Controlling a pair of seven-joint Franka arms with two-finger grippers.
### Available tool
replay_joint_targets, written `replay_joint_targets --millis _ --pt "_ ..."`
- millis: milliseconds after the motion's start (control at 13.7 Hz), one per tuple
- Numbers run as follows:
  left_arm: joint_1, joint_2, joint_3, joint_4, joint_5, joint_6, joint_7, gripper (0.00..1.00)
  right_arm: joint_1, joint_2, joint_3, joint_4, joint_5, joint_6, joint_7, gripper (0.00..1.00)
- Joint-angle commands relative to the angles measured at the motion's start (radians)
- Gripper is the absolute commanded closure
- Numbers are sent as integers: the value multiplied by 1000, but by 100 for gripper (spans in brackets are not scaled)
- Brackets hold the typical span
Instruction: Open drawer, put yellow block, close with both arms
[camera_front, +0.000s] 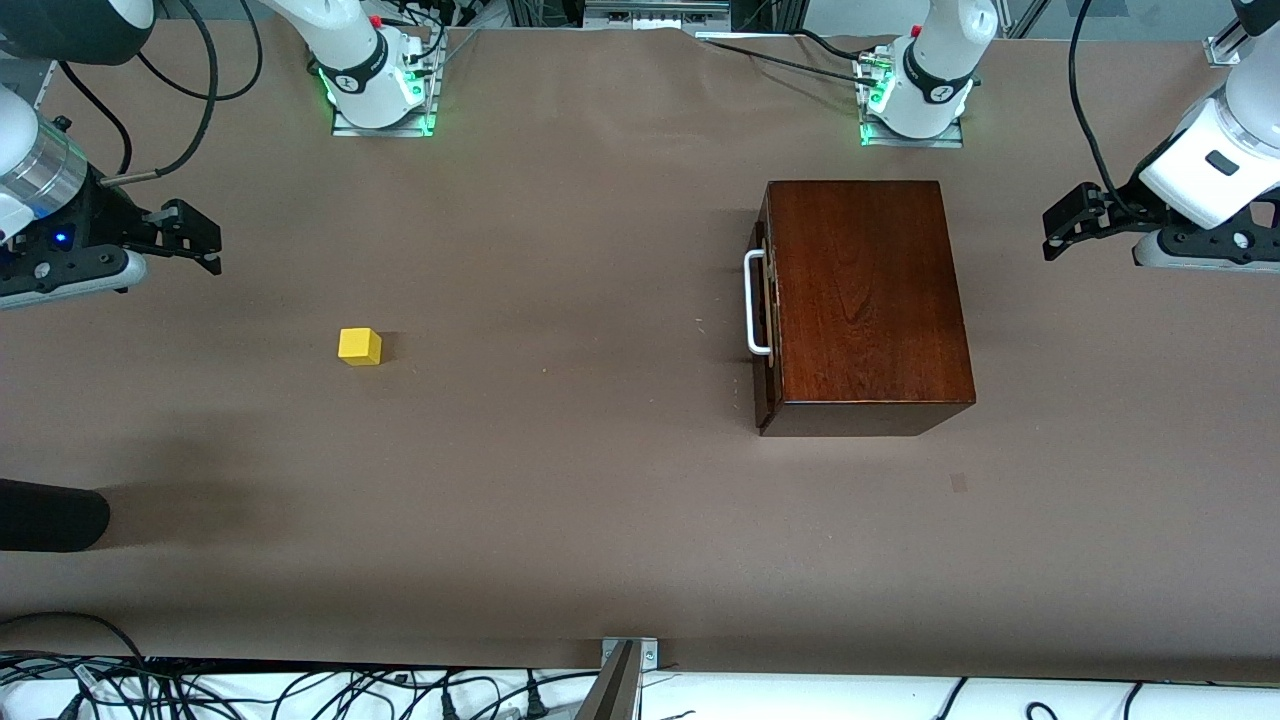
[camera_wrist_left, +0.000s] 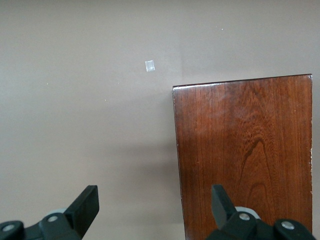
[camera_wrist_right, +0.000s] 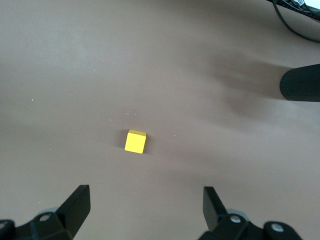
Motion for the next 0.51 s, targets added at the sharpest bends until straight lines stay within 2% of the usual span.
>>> replay_joint_targets --millis 0,146,437 --pt "0 17 0 37 -7 -25 18 0 -4 9 1 23 -11 -8 -17 0" --pt "-3 18 -2 37 -7 -62 21 0 -6 9 1 23 -10 -8 -15 0" --pt "-15 75 -68 28 -9 -197 13 0 -6 9 1 22 -10 -8 -15 0"
